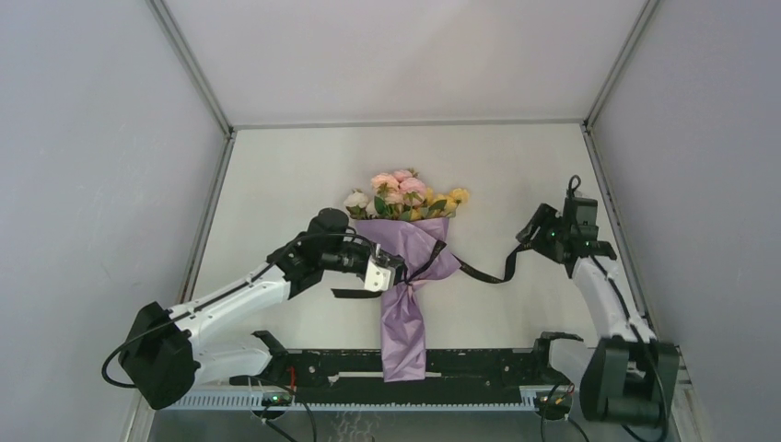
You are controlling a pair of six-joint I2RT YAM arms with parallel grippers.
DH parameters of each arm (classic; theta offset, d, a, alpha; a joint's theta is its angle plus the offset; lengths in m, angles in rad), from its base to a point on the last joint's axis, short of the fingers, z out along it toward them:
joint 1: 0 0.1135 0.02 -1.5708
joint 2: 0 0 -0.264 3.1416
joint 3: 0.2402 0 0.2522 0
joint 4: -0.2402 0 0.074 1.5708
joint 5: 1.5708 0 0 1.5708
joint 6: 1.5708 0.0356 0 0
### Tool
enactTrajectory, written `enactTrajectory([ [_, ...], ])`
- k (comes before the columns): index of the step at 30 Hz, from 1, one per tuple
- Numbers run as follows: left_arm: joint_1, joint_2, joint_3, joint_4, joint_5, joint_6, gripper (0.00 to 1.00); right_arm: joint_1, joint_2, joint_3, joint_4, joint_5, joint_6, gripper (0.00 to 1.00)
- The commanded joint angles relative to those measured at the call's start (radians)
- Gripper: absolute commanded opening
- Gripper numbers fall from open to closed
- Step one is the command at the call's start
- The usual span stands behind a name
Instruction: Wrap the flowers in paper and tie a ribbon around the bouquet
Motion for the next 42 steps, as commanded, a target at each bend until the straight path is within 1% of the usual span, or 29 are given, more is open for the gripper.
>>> enactTrajectory([
  [1,-0.01,-0.019,-0.033,0.066,0.018,-0.095,0.0,-0.087,0.152,0.007,-0.105,0.02,0.092,0.71],
  [3,-0.009,-0.02,-0.044,0.072,0.021,-0.1,0.0,-0.059,0.232,0.007,-0.079,0.027,0.091,0.71],
  [4,-0.009,-0.018,-0.052,0.101,0.021,-0.099,0.0,-0.042,0.257,0.007,-0.069,0.039,0.092,0.72],
  [7,-0.01,-0.012,-0.061,0.118,0.013,-0.095,0.0,-0.002,0.326,0.009,-0.039,0.057,0.1,0.72],
  [10,-0.01,-0.014,-0.064,0.121,0.014,-0.094,0.0,0.016,0.385,0.012,-0.011,0.024,0.114,0.68],
  [11,-0.01,-0.016,-0.065,0.121,0.015,-0.095,0.0,0.02,0.406,0.013,0.001,0.008,0.114,0.65],
  [12,-0.01,-0.016,-0.065,0.124,0.015,-0.096,0.0,0.023,0.428,0.015,0.011,-0.012,0.112,0.57],
  [13,-0.01,-0.018,-0.067,0.125,0.015,-0.097,0.0,0.023,0.452,0.02,0.016,-0.038,0.103,0.45],
  [14,-0.01,-0.018,-0.068,0.128,0.014,-0.099,0.0,0.022,0.47,0.025,0.018,-0.06,0.098,0.29],
  [16,-0.009,-0.019,-0.076,0.131,0.014,-0.1,0.0,0.011,0.474,0.029,0.018,-0.086,0.084,0.04],
  [17,-0.01,-0.02,-0.08,0.134,0.015,-0.099,0.0,0.004,0.446,0.03,0.008,-0.084,0.078,0.0],
  [20,-0.01,-0.019,-0.094,0.143,0.015,-0.09,0.0,-0.028,0.335,0.059,-0.069,-0.075,0.048,0.0],
  [23,-0.01,-0.015,-0.11,0.161,0.017,-0.08,0.0,-0.035,0.162,0.126,-0.19,-0.094,0.008,0.0],
  [25,-0.009,-0.015,-0.118,0.17,0.018,-0.07,0.0,-0.02,0.025,0.204,-0.266,-0.149,-0.028,0.0],
  [28,-0.01,-0.017,-0.131,0.182,0.014,-0.059,0.0,0.051,-0.172,0.365,-0.366,-0.22,-0.081,0.0],
  [29,-0.01,-0.017,-0.134,0.186,0.014,-0.051,0.0,0.089,-0.233,0.454,-0.388,-0.232,-0.092,0.0],
  [31,-0.01,-0.02,-0.143,0.195,0.015,-0.041,0.0,0.174,-0.291,0.582,-0.397,-0.283,-0.09,0.0],
  [33,-0.01,-0.022,-0.149,0.204,0.018,-0.035,0.0,0.26,-0.318,0.669,-0.346,-0.355,-0.05,0.0],
  [35,-0.011,-0.025,-0.156,0.213,0.022,-0.03,0.0,0.355,-0.328,0.696,-0.239,-0.405,0.013,0.0],
  [36,-0.01,-0.027,-0.161,0.216,0.022,-0.029,0.0,0.396,-0.325,0.697,-0.189,-0.407,0.035,0.0],
  [39,-0.01,-0.034,-0.171,0.222,0.019,-0.021,0.0,0.511,-0.261,0.696,-0.103,-0.363,0.038,0.0],
  [42,-0.011,-0.044,-0.179,0.224,0.018,-0.023,0.0,0.622,-0.146,0.697,-0.043,-0.238,-0.009,0.0],
])
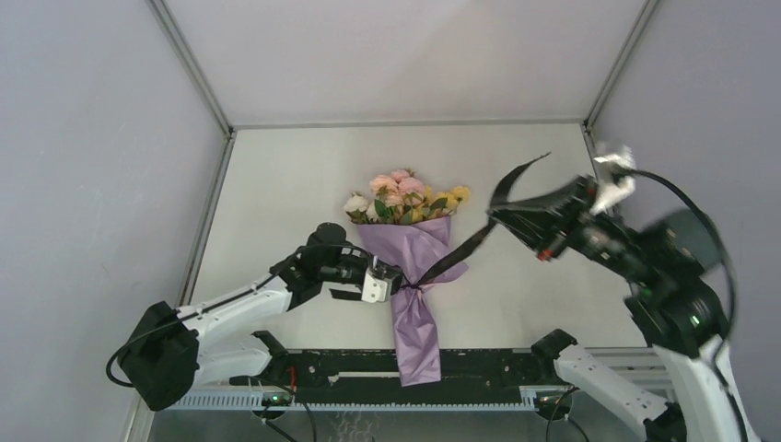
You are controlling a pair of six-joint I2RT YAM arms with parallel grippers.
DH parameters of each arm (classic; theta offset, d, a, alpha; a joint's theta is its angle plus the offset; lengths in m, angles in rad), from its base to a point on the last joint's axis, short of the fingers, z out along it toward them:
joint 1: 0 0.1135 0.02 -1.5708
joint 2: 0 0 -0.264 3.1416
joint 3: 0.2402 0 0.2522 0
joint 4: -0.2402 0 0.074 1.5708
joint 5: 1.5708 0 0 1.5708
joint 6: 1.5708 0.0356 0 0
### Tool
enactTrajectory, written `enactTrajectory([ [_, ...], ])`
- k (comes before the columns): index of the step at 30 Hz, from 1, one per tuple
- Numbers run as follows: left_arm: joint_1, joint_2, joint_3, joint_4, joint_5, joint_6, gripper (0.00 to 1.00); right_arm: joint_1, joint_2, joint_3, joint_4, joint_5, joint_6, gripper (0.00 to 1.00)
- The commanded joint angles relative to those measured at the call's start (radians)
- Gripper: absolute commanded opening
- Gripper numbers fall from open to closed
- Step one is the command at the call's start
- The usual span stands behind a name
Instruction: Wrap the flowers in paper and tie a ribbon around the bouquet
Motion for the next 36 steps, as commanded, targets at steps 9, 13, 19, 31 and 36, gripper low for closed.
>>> enactTrajectory([
  [9,-0.004,-0.079,-0.032,0.046,0.028,-0.003,0.0,0.117,0.656,0.117,0.215,0.182,0.042,0.0],
  [13,-0.011,-0.097,-0.031,0.063,0.058,-0.066,0.0,0.152,0.849,0.22,0.226,0.162,0.084,0.0],
  [19,-0.028,-0.079,-0.049,0.127,0.063,-0.109,0.0,0.287,1.086,0.406,0.171,0.134,0.106,0.0],
  [31,-0.028,-0.096,-0.077,0.153,-0.007,-0.203,0.0,0.251,1.069,0.392,-0.1,0.073,-0.05,0.58],
  [36,-0.025,-0.101,-0.087,0.19,-0.066,-0.339,0.0,0.141,0.741,-0.071,0.211,0.086,0.011,0.67],
])
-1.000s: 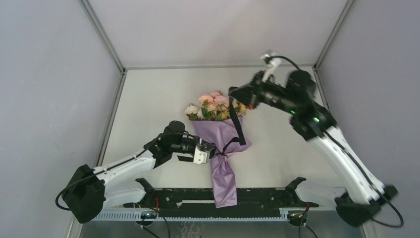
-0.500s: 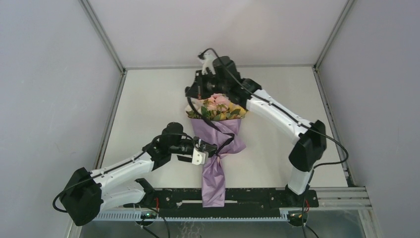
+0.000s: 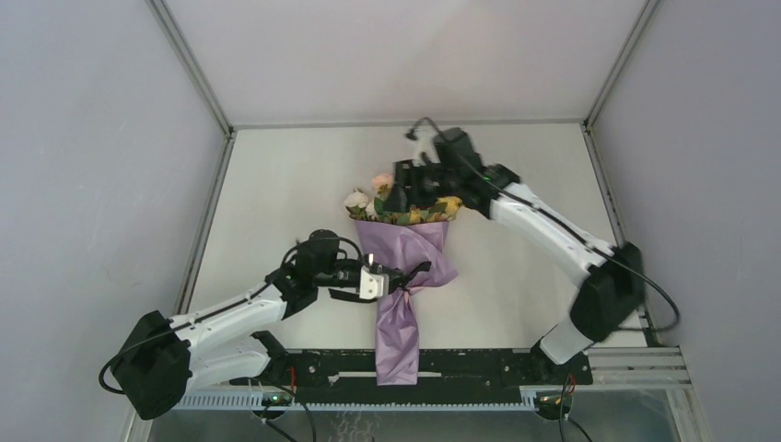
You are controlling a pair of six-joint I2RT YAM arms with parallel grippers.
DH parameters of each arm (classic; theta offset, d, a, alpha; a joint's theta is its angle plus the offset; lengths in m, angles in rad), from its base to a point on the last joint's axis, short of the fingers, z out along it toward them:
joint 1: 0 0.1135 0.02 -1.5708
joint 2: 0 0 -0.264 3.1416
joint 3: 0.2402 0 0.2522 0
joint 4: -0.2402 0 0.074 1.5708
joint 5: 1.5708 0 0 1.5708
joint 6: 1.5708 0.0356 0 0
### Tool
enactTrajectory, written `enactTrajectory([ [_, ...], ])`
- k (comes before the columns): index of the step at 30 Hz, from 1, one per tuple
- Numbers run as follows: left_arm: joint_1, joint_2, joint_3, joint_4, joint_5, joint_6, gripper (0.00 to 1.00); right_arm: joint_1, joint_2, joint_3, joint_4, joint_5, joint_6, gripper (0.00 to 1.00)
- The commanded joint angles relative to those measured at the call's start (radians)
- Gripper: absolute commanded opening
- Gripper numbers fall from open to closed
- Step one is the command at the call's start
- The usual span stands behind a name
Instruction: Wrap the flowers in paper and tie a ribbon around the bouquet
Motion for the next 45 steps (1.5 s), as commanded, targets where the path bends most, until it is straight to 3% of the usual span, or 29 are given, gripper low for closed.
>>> enactTrajectory([
  [1,0.0,-0.029,-0.018,0.078,-0.066,-0.166,0.0,-0.068,-0.32,-0.322,0.248,0.037,0.013,0.66],
  [6,0.007,-0.024,-0.027,0.139,-0.169,-0.281,0.0,0.06,-0.519,-0.613,0.327,0.183,-0.078,0.63],
  [11,0.008,-0.031,-0.038,0.183,-0.243,-0.363,0.0,0.132,-0.603,-0.861,0.604,0.226,0.023,0.63],
  [20,0.008,-0.035,-0.047,0.188,-0.238,-0.409,0.0,0.198,-0.506,-0.918,0.751,0.302,0.062,0.6],
  [30,0.008,-0.031,-0.049,0.207,-0.23,-0.41,0.0,0.208,-0.404,-0.919,0.804,0.277,0.077,0.46],
  [34,0.006,-0.027,-0.047,0.208,-0.211,-0.412,0.0,0.21,-0.37,-0.919,0.841,0.284,0.092,0.3],
  [37,0.007,-0.03,-0.047,0.194,-0.209,-0.41,0.0,0.209,-0.358,-0.919,0.842,0.318,0.1,0.0],
  [39,0.008,-0.037,-0.045,0.156,-0.196,-0.374,0.01,0.209,-0.356,-0.919,0.832,0.334,0.097,0.0],
  [40,0.008,-0.045,-0.04,0.121,-0.185,-0.335,0.17,0.209,-0.356,-0.919,0.828,0.335,0.094,0.0],
  [42,0.01,-0.074,-0.018,0.001,-0.168,-0.188,0.63,0.208,-0.357,-0.919,0.824,0.334,0.089,0.0],
  [43,0.016,-0.091,0.0,-0.076,-0.168,-0.102,0.91,0.208,-0.358,-0.919,0.821,0.334,0.086,0.0],
  [44,0.038,-0.106,0.021,-0.162,-0.171,-0.005,0.99,0.206,-0.36,-0.919,0.818,0.334,0.083,0.0],
  [45,0.069,-0.115,0.05,-0.27,-0.172,0.09,1.0,0.206,-0.361,-0.919,0.814,0.336,0.08,0.0],
])
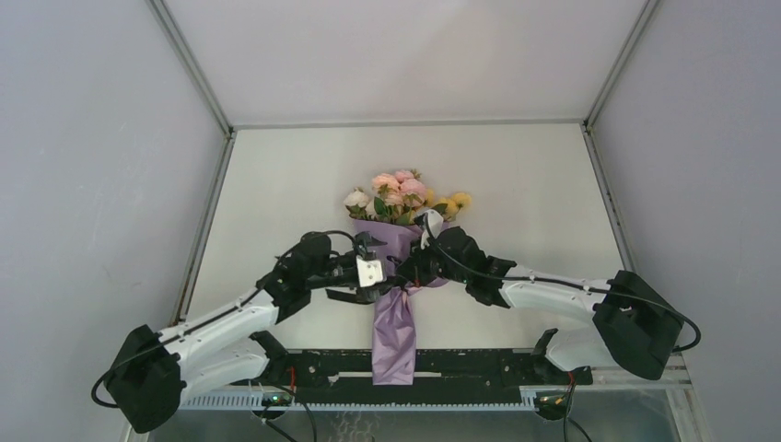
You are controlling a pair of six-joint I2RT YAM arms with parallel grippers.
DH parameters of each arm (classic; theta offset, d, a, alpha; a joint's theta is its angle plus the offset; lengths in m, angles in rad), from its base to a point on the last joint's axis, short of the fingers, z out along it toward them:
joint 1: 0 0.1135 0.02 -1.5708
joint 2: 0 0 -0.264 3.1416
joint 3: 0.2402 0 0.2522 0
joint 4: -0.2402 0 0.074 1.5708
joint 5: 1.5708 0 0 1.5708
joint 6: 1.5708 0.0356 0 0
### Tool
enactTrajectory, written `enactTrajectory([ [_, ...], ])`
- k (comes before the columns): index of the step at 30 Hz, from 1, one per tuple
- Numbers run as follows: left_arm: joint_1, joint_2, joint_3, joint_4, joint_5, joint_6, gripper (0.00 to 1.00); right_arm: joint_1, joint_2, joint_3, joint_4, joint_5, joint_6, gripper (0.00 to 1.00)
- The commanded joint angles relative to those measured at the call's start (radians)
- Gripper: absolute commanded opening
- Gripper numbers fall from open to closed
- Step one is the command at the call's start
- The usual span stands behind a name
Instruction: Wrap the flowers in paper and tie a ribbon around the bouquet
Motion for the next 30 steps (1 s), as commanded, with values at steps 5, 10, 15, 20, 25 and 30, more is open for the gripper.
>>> enactTrajectory([
  [5,0.332,0.002,0.231,-0.888,0.089,0.899,0.97,-0.01,-0.01,0.02,0.063,0.046,-0.022,0.0],
  [10,0.422,0.167,0.242,-1.195,-0.249,1.281,0.92,-0.016,0.003,0.02,0.086,0.021,-0.027,0.0],
  [15,0.421,0.234,0.193,-0.945,-0.259,1.206,0.94,-0.018,-0.006,0.02,0.069,0.015,-0.036,0.0],
  [20,0.422,0.282,0.186,-0.853,-0.232,1.181,0.95,-0.019,-0.011,0.02,0.054,0.018,-0.066,0.0],
  [25,0.412,0.297,0.171,-0.89,-0.213,1.156,0.48,-0.036,-0.007,0.02,0.056,0.013,-0.068,0.0],
  [30,0.36,0.279,0.137,-1.015,-0.29,1.219,0.01,-0.052,-0.002,0.02,0.073,-0.012,-0.067,0.0],
])
